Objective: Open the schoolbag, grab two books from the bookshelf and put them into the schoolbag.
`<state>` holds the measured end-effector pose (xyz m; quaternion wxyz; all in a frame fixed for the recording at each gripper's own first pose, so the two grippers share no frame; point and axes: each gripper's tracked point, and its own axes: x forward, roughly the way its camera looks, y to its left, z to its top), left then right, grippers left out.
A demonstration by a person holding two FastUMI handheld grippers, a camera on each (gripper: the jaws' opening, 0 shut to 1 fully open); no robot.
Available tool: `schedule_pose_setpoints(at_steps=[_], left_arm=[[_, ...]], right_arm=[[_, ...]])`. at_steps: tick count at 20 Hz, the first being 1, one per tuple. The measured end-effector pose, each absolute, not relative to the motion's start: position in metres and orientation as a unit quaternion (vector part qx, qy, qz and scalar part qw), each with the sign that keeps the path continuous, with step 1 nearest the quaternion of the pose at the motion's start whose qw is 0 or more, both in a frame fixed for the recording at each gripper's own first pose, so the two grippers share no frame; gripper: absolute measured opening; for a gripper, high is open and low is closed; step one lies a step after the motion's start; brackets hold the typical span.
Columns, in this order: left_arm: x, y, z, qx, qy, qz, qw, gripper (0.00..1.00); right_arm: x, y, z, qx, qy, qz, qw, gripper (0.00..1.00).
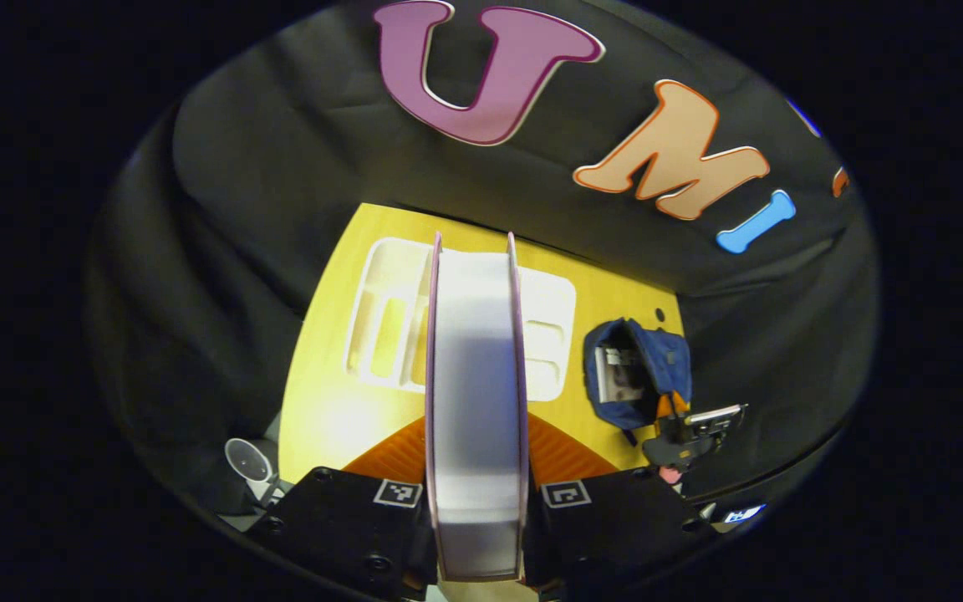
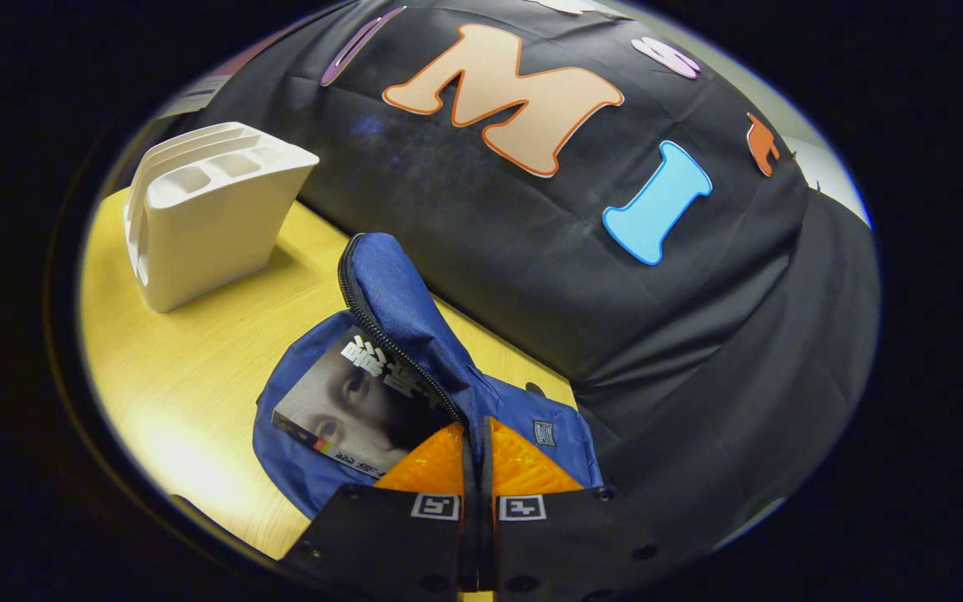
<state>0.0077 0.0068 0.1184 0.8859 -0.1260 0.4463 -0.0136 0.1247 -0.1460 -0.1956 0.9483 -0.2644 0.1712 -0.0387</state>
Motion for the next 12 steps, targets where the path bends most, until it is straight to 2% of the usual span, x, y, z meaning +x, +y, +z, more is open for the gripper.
schedule_pose_setpoints(at_steps=[3, 4, 7, 12], left_arm=[[0.022, -0.033, 0.115, -0.175, 0.425, -0.062, 0.886, 0.38], [0.028, -0.041, 0.113, -0.183, 0.415, -0.076, 0.888, 0.37], [0.053, -0.075, 0.106, -0.204, 0.384, -0.115, 0.893, 0.36], [0.080, -0.145, 0.061, -0.253, 0.377, -0.175, 0.874, 0.37]], right_arm=[[0.123, -0.148, -0.195, -0.259, 0.169, -0.039, 0.950, 0.02], [0.122, -0.149, -0.195, -0.256, 0.170, -0.039, 0.951, 0.05], [0.123, -0.149, -0.195, -0.243, 0.170, -0.039, 0.954, 0.06], [0.124, -0.154, -0.190, -0.206, 0.166, -0.048, 0.963, 0.04]])
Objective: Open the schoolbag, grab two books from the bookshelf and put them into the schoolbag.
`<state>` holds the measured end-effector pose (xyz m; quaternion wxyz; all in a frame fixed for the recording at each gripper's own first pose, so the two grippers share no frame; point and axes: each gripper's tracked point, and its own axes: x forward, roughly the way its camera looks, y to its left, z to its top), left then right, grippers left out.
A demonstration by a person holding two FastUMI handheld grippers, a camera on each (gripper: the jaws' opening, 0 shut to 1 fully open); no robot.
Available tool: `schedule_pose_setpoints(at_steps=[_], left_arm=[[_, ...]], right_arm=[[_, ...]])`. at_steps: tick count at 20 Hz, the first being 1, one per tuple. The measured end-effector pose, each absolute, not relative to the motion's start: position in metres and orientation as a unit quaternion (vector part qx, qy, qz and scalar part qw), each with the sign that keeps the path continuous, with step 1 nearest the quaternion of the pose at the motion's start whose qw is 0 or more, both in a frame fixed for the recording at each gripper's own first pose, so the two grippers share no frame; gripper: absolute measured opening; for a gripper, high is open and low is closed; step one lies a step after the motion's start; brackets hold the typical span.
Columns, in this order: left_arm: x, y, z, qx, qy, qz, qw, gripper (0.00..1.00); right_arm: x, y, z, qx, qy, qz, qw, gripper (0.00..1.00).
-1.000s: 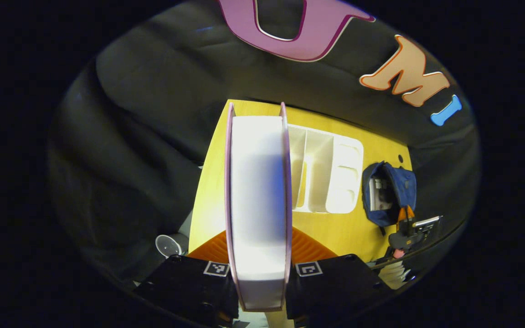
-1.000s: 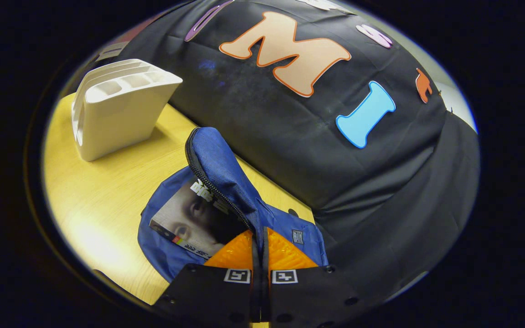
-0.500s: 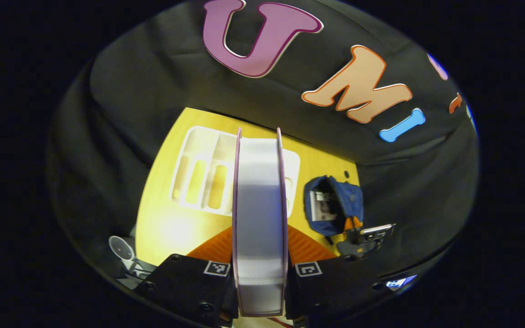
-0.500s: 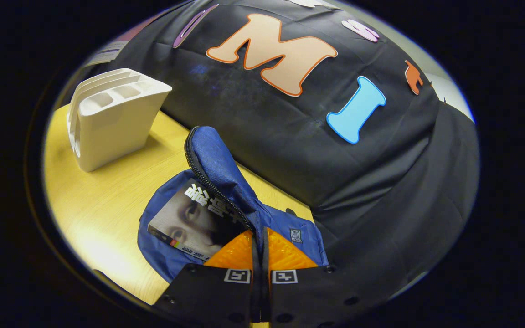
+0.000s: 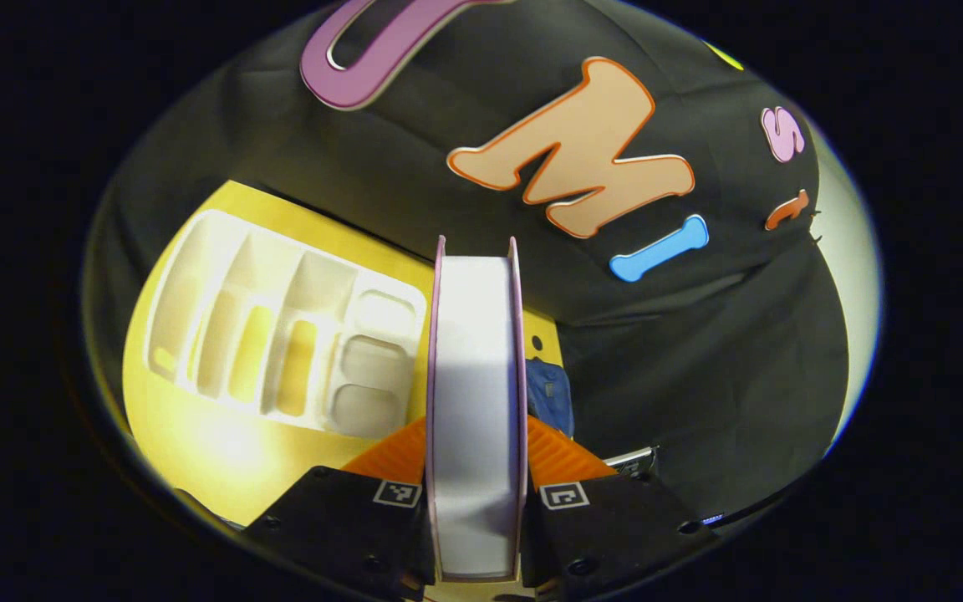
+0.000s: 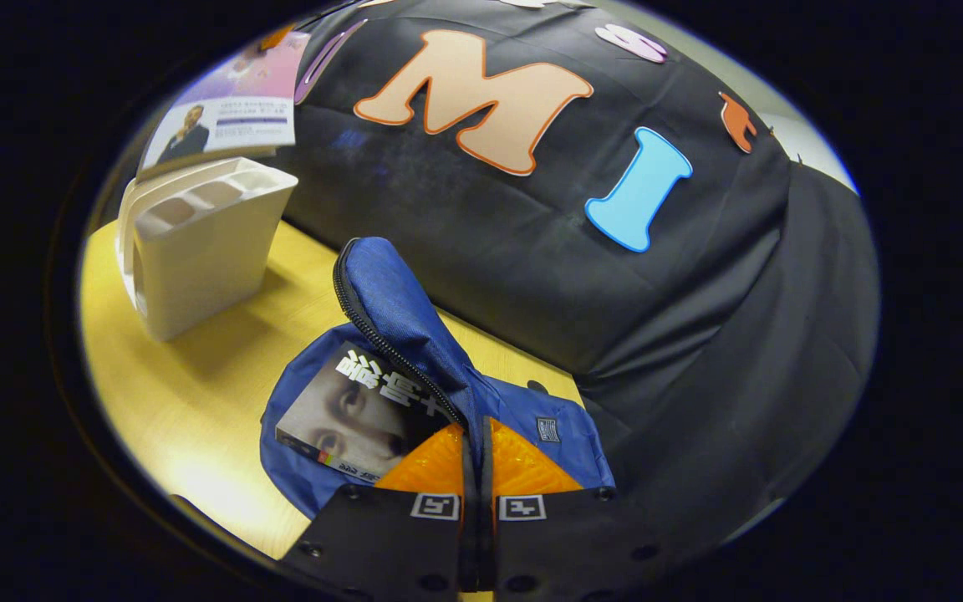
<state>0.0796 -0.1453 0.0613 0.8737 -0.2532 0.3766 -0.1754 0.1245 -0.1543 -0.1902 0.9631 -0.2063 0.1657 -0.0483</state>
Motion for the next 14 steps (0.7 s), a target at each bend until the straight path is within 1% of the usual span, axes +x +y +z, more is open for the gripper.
schedule_pose_setpoints(at_steps=[3, 4, 6, 9, 10, 12, 13, 14], left_arm=[[0.100, -0.180, 0.027, -0.278, 0.375, -0.189, 0.864, 0.36], [0.108, -0.190, 0.014, -0.281, 0.373, -0.188, 0.864, 0.37], [0.118, -0.206, -0.010, -0.287, 0.372, -0.192, 0.862, 0.39], [0.129, -0.233, -0.032, -0.303, 0.370, -0.203, 0.854, 0.38], [0.133, -0.239, -0.040, -0.303, 0.369, -0.203, 0.855, 0.39], [0.139, -0.251, -0.059, -0.304, 0.367, -0.203, 0.856, 0.37], [0.143, -0.262, -0.067, -0.309, 0.368, -0.207, 0.852, 0.36], [0.144, -0.269, -0.073, -0.317, 0.368, -0.213, 0.848, 0.38]], right_arm=[[0.125, -0.158, -0.188, -0.186, 0.162, -0.052, 0.968, 0.04], [0.125, -0.160, -0.187, -0.184, 0.161, -0.053, 0.968, 0.05], [0.124, -0.163, -0.184, -0.182, 0.158, -0.053, 0.969, 0.04], [0.125, -0.165, -0.182, -0.171, 0.157, -0.052, 0.971, 0.03], [0.125, -0.166, -0.182, -0.168, 0.156, -0.052, 0.972, 0.01], [0.125, -0.166, -0.181, -0.162, 0.154, -0.052, 0.973, 0.02], [0.125, -0.167, -0.179, -0.160, 0.153, -0.052, 0.974, 0.05], [0.125, -0.167, -0.179, -0.158, 0.151, -0.052, 0.974, 0.04]])
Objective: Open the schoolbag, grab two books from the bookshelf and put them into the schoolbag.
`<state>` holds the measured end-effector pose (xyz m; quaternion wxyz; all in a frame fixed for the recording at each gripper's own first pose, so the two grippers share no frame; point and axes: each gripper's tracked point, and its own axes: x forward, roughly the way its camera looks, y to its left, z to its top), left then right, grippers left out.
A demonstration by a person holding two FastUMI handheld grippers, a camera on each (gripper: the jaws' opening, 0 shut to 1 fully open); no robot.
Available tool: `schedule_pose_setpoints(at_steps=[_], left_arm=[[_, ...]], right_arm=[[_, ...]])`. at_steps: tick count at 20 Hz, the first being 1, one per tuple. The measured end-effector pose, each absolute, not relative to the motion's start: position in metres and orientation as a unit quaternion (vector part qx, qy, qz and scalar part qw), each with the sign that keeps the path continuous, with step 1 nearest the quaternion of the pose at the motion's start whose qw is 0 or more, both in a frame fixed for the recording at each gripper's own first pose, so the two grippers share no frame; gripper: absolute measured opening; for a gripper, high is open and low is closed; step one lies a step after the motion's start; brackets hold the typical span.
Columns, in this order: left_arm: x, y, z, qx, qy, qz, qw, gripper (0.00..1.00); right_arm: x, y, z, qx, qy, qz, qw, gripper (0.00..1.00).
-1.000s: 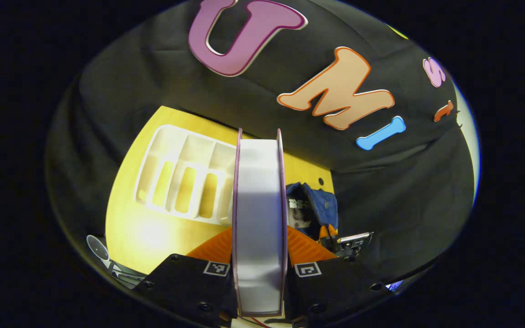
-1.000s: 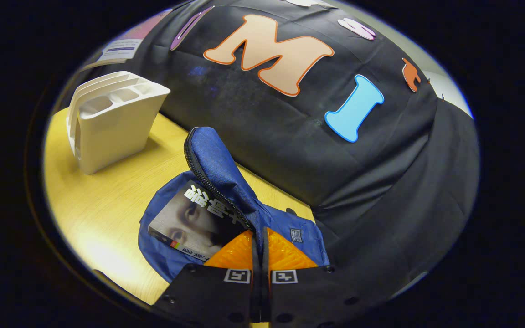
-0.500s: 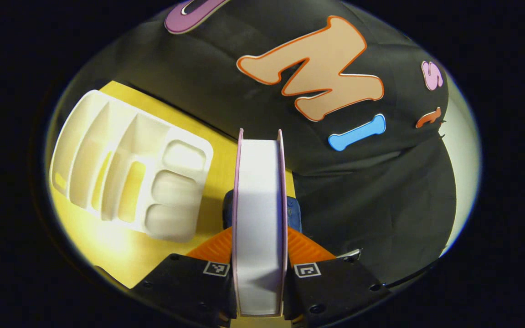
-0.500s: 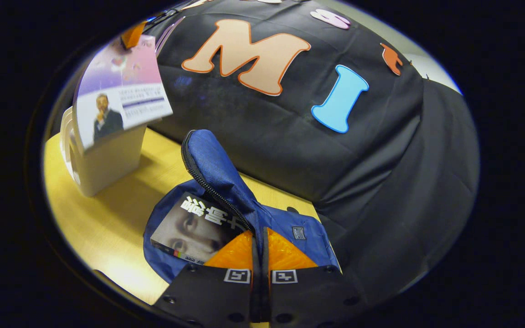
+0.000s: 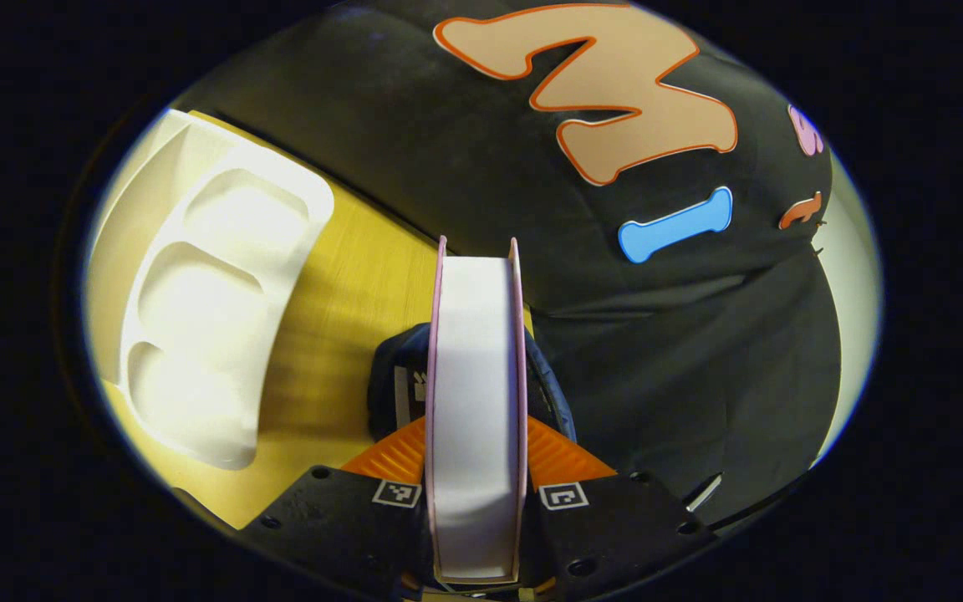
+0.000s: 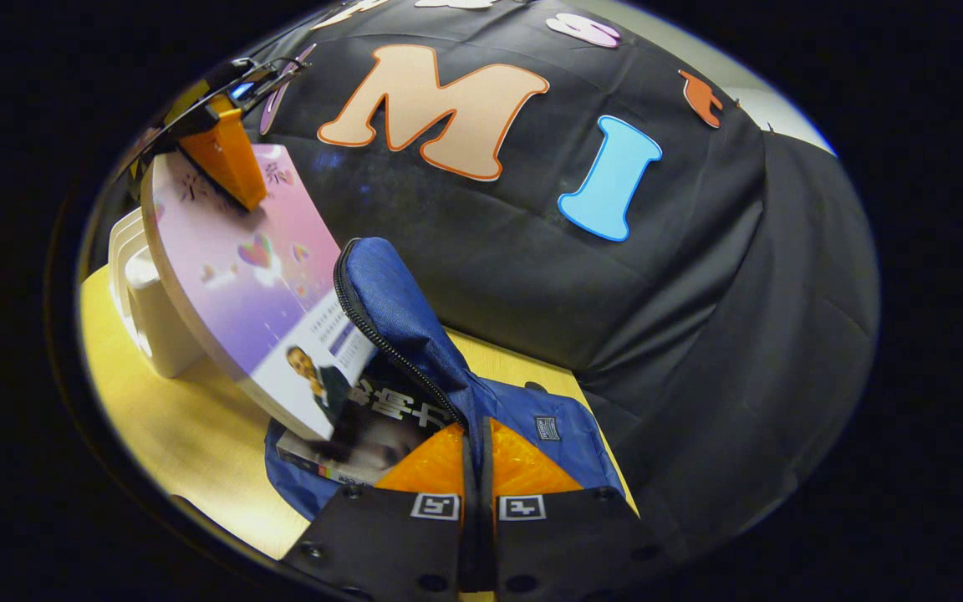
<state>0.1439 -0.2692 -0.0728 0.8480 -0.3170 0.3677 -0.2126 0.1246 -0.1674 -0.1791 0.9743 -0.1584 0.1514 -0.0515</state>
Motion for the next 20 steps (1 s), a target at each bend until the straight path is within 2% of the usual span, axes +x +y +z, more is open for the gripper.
schedule_pose_setpoints(at_steps=[8, 12, 20], left_arm=[[0.168, -0.324, -0.128, -0.336, 0.353, -0.237, 0.840, 0.37], [0.179, -0.352, -0.144, -0.370, 0.347, -0.252, 0.824, 0.36], [0.198, -0.397, -0.182, -0.432, 0.344, -0.260, 0.792, 0.37]], right_arm=[[0.123, -0.172, -0.173, -0.144, 0.142, -0.052, 0.978, 0.04], [0.122, -0.170, -0.169, -0.132, 0.137, -0.057, 0.980, 0.05], [0.121, -0.164, -0.167, -0.135, 0.132, -0.045, 0.981, 0.02]])
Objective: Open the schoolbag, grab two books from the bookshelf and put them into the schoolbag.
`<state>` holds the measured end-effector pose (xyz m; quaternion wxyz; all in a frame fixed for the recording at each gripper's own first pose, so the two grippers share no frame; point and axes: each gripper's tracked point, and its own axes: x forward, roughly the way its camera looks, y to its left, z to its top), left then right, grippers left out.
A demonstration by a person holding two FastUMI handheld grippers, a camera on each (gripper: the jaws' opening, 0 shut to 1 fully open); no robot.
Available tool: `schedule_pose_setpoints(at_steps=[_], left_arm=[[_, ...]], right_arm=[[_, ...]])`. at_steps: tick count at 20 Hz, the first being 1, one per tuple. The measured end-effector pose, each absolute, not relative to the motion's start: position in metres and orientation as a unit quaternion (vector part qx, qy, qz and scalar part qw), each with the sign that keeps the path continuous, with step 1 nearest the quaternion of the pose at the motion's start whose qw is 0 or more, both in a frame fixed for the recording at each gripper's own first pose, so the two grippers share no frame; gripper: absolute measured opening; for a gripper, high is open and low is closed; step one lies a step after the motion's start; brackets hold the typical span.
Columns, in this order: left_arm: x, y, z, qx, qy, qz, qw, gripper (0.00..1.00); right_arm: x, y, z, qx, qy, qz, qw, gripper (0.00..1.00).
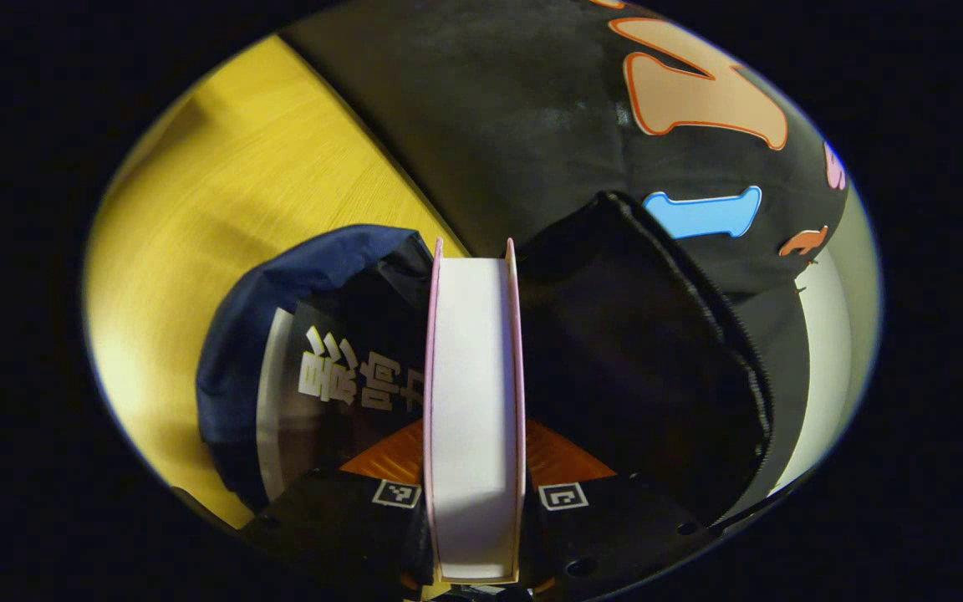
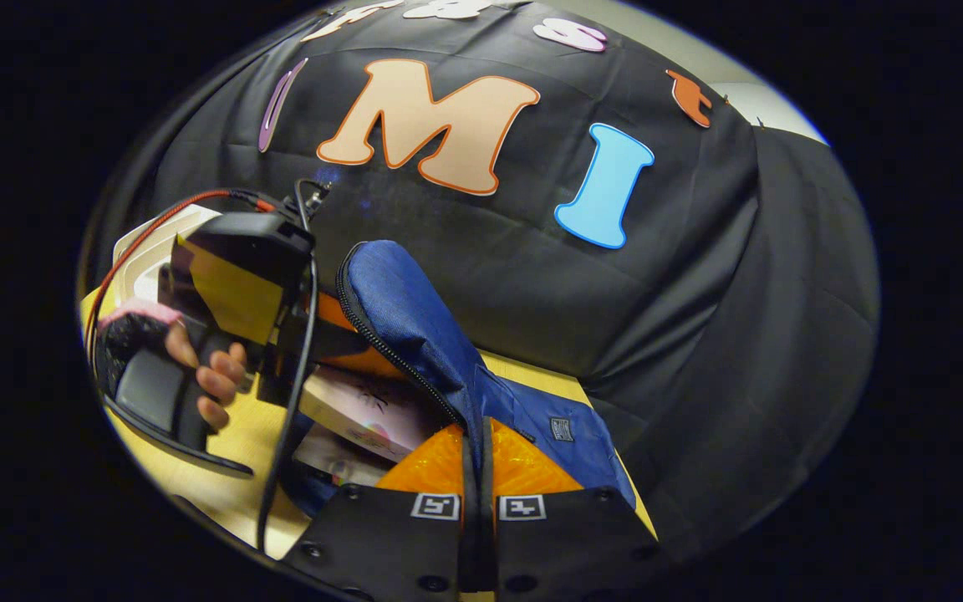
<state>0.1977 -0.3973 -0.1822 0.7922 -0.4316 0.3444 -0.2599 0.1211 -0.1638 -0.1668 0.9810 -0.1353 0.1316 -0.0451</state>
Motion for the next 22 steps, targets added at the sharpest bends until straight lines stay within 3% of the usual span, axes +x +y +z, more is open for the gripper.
schedule_pose_setpoints(at_steps=[9, 11, 12, 14, 16, 22], left_arm=[[0.189, -0.404, -0.212, -0.432, 0.369, -0.227, 0.791, 0.39], [0.190, -0.393, -0.212, -0.412, 0.371, -0.209, 0.806, 0.62], [0.188, -0.388, -0.206, -0.406, 0.366, -0.208, 0.811, 0.59], [0.183, -0.374, -0.196, -0.377, 0.356, -0.204, 0.830, 0.71], [0.177, -0.353, -0.197, -0.325, 0.349, -0.187, 0.859, 0.95], [0.152, -0.272, -0.185, -0.188, 0.316, -0.128, 0.921, 0.96]], right_arm=[[0.119, -0.163, -0.174, -0.115, 0.140, -0.039, 0.983, 0.04], [0.119, -0.163, -0.175, -0.107, 0.142, -0.041, 0.983, 0.03], [0.119, -0.163, -0.175, -0.106, 0.143, -0.041, 0.983, 0.04], [0.119, -0.162, -0.176, -0.107, 0.145, -0.039, 0.983, 0.04], [0.119, -0.162, -0.178, -0.102, 0.149, -0.037, 0.983, 0.03], [0.113, -0.154, -0.191, -0.088, 0.163, -0.026, 0.982, 0.04]])
